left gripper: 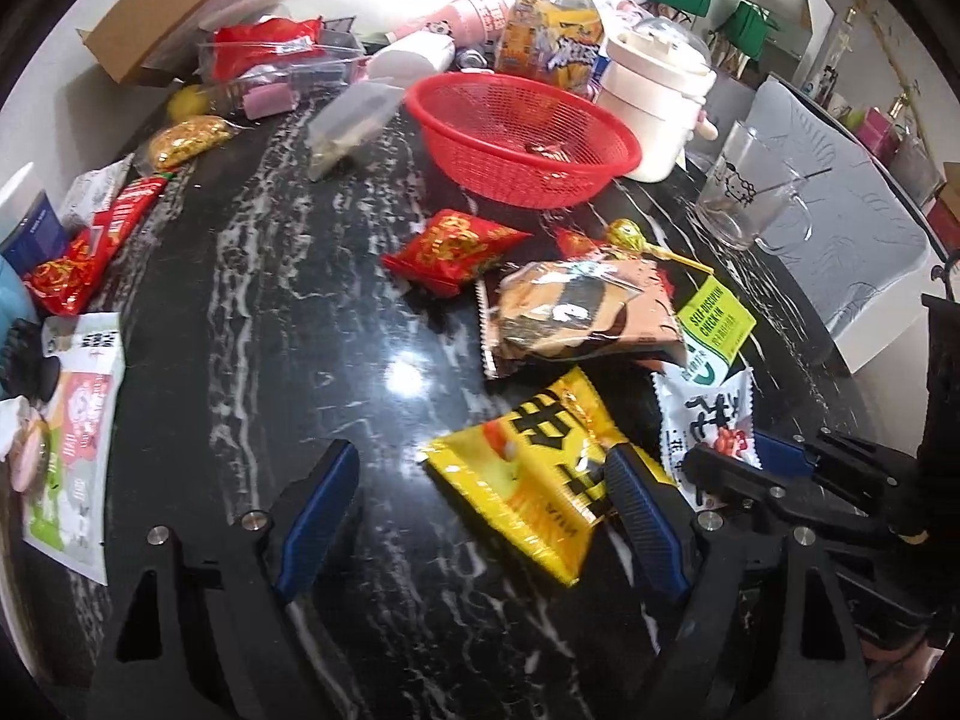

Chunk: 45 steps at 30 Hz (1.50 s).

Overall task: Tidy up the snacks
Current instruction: 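Move the right gripper to the white printed packet and grasp it, then grasp the yellow chip bag with the left gripper while the right gripper lifts the white packet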

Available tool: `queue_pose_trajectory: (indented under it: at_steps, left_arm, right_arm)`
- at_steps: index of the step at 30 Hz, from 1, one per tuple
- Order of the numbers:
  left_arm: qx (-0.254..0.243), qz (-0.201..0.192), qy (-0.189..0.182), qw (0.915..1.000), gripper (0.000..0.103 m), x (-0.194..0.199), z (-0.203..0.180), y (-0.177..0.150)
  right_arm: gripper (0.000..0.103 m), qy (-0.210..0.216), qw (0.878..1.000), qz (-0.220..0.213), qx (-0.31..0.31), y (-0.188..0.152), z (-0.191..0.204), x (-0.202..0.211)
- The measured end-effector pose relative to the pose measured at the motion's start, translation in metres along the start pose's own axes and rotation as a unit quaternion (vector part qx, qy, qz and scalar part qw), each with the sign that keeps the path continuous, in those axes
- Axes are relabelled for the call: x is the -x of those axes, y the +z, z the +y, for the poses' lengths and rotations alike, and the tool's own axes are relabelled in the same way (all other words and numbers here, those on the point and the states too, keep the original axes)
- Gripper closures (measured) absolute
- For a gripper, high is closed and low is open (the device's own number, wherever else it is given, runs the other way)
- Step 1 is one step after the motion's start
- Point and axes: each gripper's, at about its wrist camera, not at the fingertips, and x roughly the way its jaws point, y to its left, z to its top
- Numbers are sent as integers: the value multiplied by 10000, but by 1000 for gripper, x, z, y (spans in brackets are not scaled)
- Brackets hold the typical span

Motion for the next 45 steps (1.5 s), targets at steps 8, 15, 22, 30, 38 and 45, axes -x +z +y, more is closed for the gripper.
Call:
queue_pose_trajectory:
  at_steps: [8,15,22,30,38,45]
  left_arm:
    - [72,423,-297,9986,19,-23,-17,0]
    - [-170,397,-27,9991,19,-31,-30,1]
    - [-344,169,214,9990,37,-32,-30,0]
    - [-452,-19,85,9989,57,-22,-27,-3]
    - [-477,-73,-88,9988,57,-4,-28,-7]
    - [-525,-210,-309,9979,57,15,-29,-6]
  right_arm:
    - [74,-225,9996,-69,-179,-6,-14,14]
    - [74,-258,9992,-75,-286,-10,-25,17]
    - [73,-274,9993,-52,-252,-13,-24,16]
    - [73,-232,9995,-62,-209,-12,-20,16]
    - [73,-46,9998,-56,-160,-15,-13,22]
    - [73,41,9999,-135,-55,-13,-3,32]
